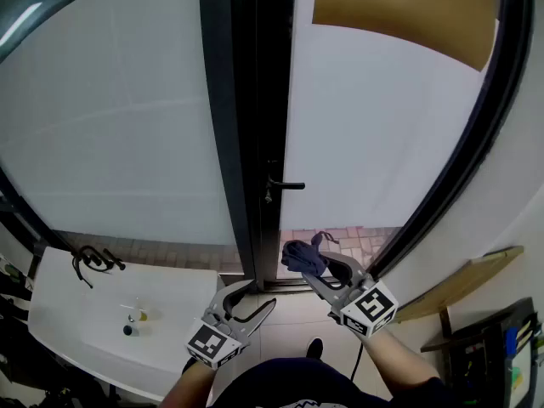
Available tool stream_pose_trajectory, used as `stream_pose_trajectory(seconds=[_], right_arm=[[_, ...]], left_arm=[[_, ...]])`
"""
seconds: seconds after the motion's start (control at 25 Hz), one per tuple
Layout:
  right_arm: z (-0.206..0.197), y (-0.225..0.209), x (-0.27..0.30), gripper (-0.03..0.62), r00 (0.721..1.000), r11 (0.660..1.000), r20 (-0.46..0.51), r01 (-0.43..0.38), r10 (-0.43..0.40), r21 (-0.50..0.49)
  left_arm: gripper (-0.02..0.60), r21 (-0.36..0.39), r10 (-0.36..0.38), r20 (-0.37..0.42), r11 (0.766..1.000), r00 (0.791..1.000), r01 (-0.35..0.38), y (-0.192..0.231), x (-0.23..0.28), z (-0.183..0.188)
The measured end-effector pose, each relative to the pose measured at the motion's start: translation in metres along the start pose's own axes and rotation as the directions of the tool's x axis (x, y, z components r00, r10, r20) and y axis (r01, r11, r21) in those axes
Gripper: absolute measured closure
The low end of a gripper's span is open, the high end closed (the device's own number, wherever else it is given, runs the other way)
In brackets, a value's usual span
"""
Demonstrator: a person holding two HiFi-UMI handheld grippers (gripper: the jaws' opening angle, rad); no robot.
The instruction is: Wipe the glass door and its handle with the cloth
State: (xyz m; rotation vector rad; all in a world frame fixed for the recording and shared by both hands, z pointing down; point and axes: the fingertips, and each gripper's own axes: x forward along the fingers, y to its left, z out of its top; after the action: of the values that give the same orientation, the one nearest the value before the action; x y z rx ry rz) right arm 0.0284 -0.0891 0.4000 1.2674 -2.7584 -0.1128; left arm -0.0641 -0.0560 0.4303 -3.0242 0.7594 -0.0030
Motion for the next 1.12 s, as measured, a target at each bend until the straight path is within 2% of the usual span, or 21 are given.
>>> stream_pose_trajectory(seconds=[0.16, 0.28, 0.48, 0.56, 0.68, 0.76, 0.84, 1.0, 1.08, 1.12], right_arm=[[0.027, -0.028, 0.027, 0.437, 1.0, 0.991, 0.001, -0.002, 0.002, -0.134], [0.046, -0.054, 0.055, 0.439, 1.0, 0.97, -0.007, 0.002, -0.003, -0.242], [0.059, -0.103, 0.11, 0.441, 0.998, 0.911, -0.051, 0.012, -0.036, -0.412], [0.064, -0.118, 0.132, 0.441, 0.995, 0.871, -0.083, 0.007, -0.055, -0.491], [0.066, -0.139, 0.164, 0.441, 0.986, 0.79, -0.132, -0.003, -0.099, -0.613], [0.062, -0.152, 0.183, 0.441, 0.979, 0.722, -0.157, -0.014, -0.131, -0.692], [0.054, -0.161, 0.201, 0.442, 0.97, 0.631, -0.181, -0.04, -0.16, -0.775], [0.035, -0.165, 0.231, 0.444, 0.961, 0.423, -0.208, -0.115, -0.182, -0.899], [0.025, -0.167, 0.241, 0.445, 0.957, 0.349, -0.218, -0.142, -0.189, -0.926], [0.02, -0.169, 0.244, 0.445, 0.955, 0.323, -0.225, -0.155, -0.193, -0.934]], left_arm=[[0.37, 0.009, -0.012, -0.005, 1.0, 1.0, 0.012, -0.005, 0.005, 0.0], [0.368, 0.015, -0.002, -0.004, 1.0, 1.0, 0.002, -0.002, 0.01, 0.005], [0.37, 0.011, 0.018, -0.002, 1.0, 1.0, -0.018, 0.009, 0.019, 0.003], [0.37, 0.018, 0.033, -0.001, 0.999, 0.999, -0.033, 0.014, 0.022, 0.008], [0.37, 0.014, 0.047, 0.005, 0.999, 0.999, -0.047, 0.018, 0.028, 0.013], [0.37, 0.003, 0.052, 0.002, 0.999, 0.999, -0.052, 0.019, 0.032, 0.012], [0.37, -0.009, 0.06, -0.011, 0.998, 0.998, -0.06, 0.02, 0.036, 0.006], [0.37, -0.028, 0.082, -0.026, 0.996, 0.996, -0.083, 0.021, 0.041, -0.003], [0.37, -0.03, 0.095, -0.021, 0.995, 0.995, -0.095, 0.022, 0.045, -0.003], [0.37, -0.03, 0.098, -0.019, 0.995, 0.995, -0.099, 0.023, 0.047, -0.003]])
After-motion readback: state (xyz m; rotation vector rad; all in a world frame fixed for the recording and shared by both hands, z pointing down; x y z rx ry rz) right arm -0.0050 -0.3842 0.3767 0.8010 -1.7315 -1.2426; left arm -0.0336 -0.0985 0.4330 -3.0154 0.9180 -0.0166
